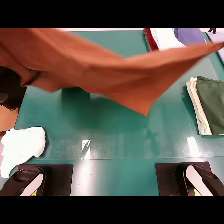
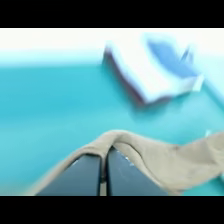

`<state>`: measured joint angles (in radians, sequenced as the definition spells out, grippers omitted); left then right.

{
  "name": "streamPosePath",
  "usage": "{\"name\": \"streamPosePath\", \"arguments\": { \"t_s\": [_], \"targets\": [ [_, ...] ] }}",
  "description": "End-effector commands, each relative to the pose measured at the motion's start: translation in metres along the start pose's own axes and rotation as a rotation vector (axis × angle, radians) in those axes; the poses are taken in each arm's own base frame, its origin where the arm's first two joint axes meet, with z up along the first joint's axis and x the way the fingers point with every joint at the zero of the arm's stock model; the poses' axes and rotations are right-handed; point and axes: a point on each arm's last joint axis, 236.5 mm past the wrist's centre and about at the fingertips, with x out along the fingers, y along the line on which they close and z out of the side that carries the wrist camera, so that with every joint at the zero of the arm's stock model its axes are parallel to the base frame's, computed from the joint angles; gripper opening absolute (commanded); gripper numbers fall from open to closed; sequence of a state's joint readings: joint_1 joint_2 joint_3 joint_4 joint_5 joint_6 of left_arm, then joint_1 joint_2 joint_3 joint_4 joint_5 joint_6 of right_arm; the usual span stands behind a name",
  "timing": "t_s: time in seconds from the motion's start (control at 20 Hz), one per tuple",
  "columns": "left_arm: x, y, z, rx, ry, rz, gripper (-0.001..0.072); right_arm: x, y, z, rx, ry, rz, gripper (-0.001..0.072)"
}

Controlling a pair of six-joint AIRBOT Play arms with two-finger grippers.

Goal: Fold the shirts.

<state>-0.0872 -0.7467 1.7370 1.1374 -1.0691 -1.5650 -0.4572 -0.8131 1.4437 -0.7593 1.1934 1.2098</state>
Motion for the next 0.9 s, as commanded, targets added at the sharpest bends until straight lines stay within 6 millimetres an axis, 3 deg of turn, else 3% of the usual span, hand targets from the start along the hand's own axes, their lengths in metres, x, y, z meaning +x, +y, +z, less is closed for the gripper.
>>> {"name": "streamPosePath", "arguments": {
  "t_s": [0.0,0.1,0.2,0.35,0.5,0.6,0.65,0.85],
  "targets": [
    [-0.092,-0.055,0.091,0.097,-0.283,-0.054,0.0021,-0.081,0.048,0.071,-0.189,-0.226,-0.078,0.0018],
    [-0.113,-0.065,0.11,0.121,-0.36,-0.062,0.0021,-0.104,0.06,0.09,-0.223,-0.284,-0.117,0.0017],
    [-0.105,-0.051,0.103,0.13,-0.323,-0.01,0.0021,-0.117,0.069,0.1,-0.259,-0.3,-0.134,0.0017],
    [-0.043,0.002,0.047,0.098,-0.079,0.108,0.0022,-0.111,0.075,0.109,-0.261,-0.272,-0.092,0.0016],
    [0.042,0.055,-0.037,0.014,0.206,0.158,0.0022,-0.066,0.051,0.095,-0.179,-0.125,-0.023,0.0016],
    [0.092,0.09,-0.102,-0.047,0.384,0.19,0.0022,-0.012,0.016,0.061,-0.094,0.045,-0.027,0.0016],
    [0.114,0.106,-0.135,-0.077,0.466,0.204,0.0022,0.018,-0.009,0.032,-0.062,0.161,-0.061,0.0016],
    [0.18,0.161,-0.262,-0.182,0.735,0.254,0.0022,0.122,-0.076,-0.115,0.009,0.618,-0.135,0.0016]
  ]
}}
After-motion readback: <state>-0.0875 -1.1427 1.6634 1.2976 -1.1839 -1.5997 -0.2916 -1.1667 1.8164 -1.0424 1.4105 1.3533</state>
